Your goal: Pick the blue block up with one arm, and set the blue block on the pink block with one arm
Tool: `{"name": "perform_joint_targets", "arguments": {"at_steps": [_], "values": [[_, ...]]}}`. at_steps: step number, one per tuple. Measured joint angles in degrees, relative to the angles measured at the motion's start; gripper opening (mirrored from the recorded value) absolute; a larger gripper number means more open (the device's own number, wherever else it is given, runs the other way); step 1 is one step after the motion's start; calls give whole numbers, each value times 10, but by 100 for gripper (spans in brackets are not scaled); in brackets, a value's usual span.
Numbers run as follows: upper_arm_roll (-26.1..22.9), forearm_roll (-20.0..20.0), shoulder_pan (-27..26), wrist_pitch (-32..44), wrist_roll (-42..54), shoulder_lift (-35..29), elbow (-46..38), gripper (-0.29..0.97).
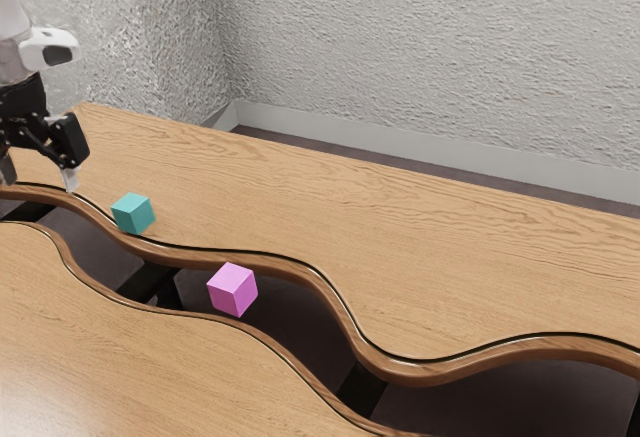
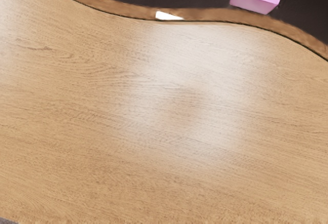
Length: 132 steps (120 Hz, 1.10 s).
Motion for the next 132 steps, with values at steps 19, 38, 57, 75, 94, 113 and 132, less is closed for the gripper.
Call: {"name": "perform_joint_targets", "arguments": {"at_steps": [19,38,57,75,94,113,132], "values": [[31,39,1,142,45,133,-44,68],[89,69,5,290,146,349,64,68],[110,49,7,412,238,525,194,68],[112,-11,35,443,330,651,330,68],[122,-38,49,396,399,715,417,68],[133,-44,49,341,428,740,453,68],[136,-45,44,301,440,744,464,68]]}}
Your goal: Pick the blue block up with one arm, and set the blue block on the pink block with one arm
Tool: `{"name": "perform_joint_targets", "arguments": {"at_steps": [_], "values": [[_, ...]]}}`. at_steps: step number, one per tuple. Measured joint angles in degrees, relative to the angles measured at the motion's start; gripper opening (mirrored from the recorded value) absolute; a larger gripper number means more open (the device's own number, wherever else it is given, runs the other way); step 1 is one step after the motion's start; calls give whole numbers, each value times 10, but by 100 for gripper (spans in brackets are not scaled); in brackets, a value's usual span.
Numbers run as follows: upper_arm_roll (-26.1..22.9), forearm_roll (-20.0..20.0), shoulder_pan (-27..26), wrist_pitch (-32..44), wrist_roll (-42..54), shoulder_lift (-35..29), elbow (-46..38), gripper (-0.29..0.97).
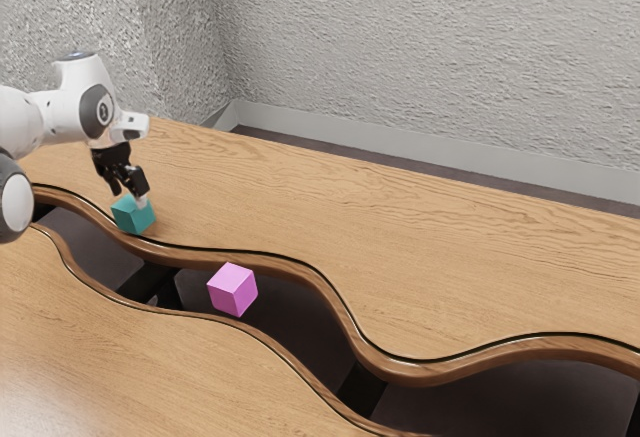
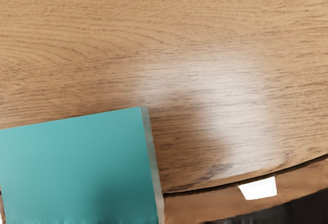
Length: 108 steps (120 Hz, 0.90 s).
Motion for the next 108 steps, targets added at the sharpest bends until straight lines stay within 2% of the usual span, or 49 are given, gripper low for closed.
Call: {"name": "perform_joint_targets", "arguments": {"at_steps": [74,108], "values": [[14,0,0,-65,-9,88,132,68],[14,-1,4,-76,-7,106,149,68]]}}
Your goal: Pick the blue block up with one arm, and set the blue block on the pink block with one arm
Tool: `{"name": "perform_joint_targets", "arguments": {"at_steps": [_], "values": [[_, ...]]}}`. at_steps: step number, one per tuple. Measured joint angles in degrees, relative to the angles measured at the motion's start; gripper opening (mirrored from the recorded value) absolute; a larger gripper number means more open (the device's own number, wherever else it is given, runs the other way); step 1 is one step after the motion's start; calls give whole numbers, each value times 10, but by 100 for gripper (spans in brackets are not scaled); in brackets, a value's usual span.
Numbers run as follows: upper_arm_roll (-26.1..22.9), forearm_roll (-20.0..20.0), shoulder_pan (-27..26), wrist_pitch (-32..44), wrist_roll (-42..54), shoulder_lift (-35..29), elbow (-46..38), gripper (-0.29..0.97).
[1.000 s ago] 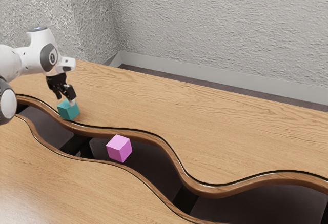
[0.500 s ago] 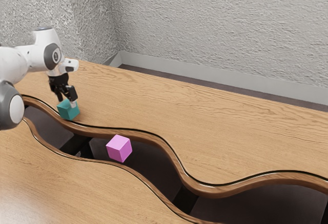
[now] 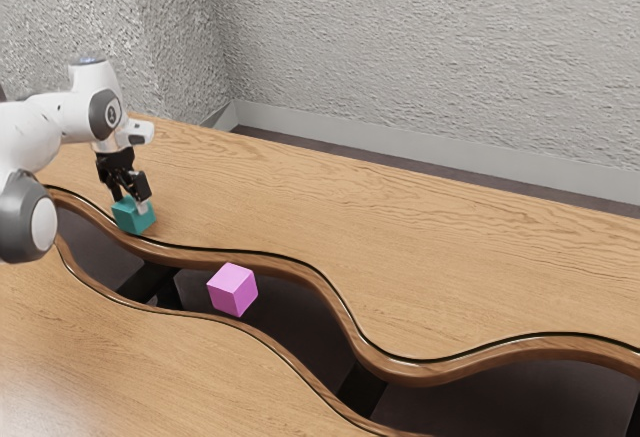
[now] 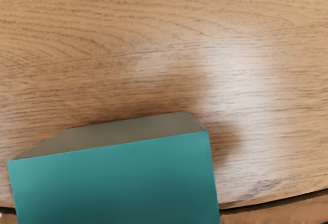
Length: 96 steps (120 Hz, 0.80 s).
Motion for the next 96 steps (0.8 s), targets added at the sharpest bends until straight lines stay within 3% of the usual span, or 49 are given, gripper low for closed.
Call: {"name": "perform_joint_targets", "arguments": {"at_steps": [96], "values": [[7,-24,9,-11,6,51,68,68]]}}
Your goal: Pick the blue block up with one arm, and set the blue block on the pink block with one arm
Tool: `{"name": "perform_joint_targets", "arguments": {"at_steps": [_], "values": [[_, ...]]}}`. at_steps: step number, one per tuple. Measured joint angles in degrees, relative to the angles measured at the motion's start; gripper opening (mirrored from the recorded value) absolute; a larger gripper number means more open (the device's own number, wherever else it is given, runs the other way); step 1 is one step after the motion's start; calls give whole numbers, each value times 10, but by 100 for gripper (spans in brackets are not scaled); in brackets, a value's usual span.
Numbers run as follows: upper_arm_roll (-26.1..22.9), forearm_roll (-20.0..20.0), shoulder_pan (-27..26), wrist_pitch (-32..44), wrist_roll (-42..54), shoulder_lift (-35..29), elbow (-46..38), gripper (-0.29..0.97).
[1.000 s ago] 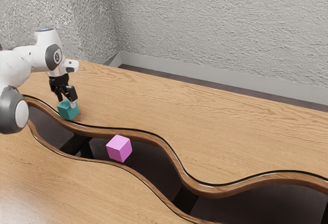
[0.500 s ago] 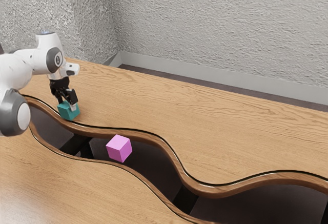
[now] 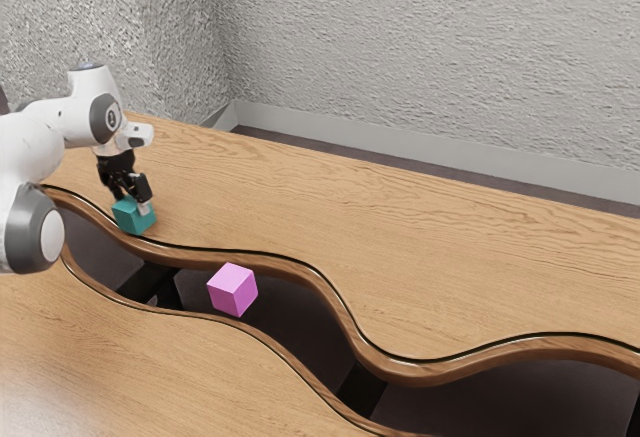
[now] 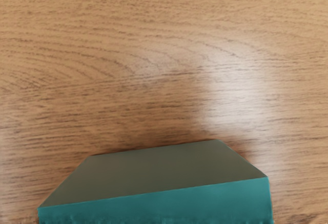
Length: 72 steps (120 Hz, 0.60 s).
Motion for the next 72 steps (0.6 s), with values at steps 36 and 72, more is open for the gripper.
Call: {"name": "perform_joint_targets", "arguments": {"at_steps": [36,72], "values": [[1,-3,0,-4,2,7,-1,68],[1,-3,0,-6,2,8,-1,61]]}}
